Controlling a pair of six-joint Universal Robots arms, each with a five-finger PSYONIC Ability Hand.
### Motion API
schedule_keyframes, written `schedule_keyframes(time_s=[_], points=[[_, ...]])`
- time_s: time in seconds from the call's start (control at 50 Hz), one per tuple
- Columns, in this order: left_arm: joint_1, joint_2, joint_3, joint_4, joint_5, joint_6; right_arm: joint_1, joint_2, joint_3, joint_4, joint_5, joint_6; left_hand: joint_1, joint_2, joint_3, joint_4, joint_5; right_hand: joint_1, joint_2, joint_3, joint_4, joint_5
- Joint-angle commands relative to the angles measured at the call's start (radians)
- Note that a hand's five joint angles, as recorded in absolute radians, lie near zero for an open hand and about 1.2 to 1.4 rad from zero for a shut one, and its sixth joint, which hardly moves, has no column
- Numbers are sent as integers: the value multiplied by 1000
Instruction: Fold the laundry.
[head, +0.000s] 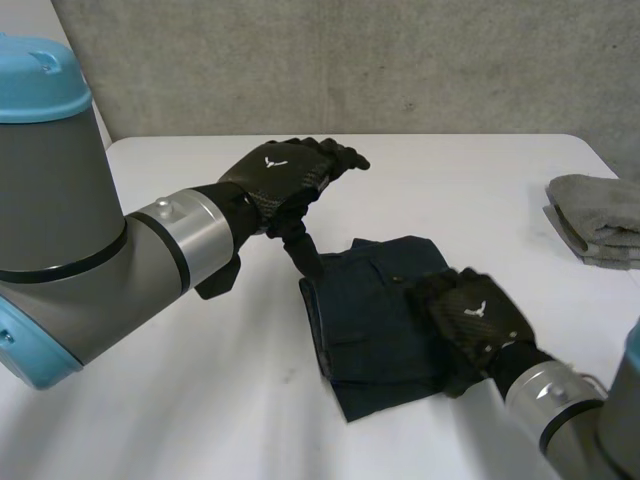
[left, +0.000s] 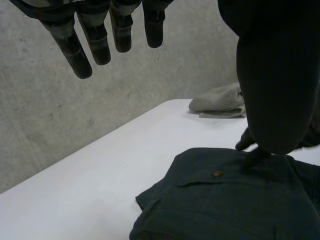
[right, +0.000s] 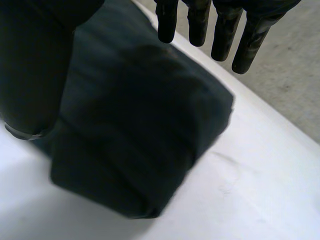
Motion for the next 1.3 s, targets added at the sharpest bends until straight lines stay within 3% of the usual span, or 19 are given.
schedule_keyframes(time_s=[0.02,0.22,0.54,0.74,1.02,1.16,1.3], points=[[-2,-4,-7,6,-6,2,38,138,16,-118,7,-7,29,22,7,15,-2,37,-15,-5,-57,-49],[-8,-1,-15,4,-3,2,44,204,6,-267,60,-99,26,19,4,12,-4,37,-15,-5,-57,-49],[-8,2,-25,6,-3,0,64,279,-56,-283,57,-111,29,22,7,15,-2,279,228,237,186,193],[-11,2,-27,6,-3,0,64,287,-98,-307,54,-111,26,19,4,12,-4,762,711,720,669,677],[-7,5,-27,1,-9,-11,66,345,-181,-307,50,-116,23,16,1,9,-7,1258,1207,1216,1165,1172],[-13,23,-28,2,-62,-17,60,362,-219,-292,54,-142,9,2,-13,-6,-22,1258,1207,1216,1165,1173],[-45,31,-44,13,-3,-9,43,350,-230,-293,48,-185,6,-1,-16,-9,-25,1258,1207,1216,1165,1173]])
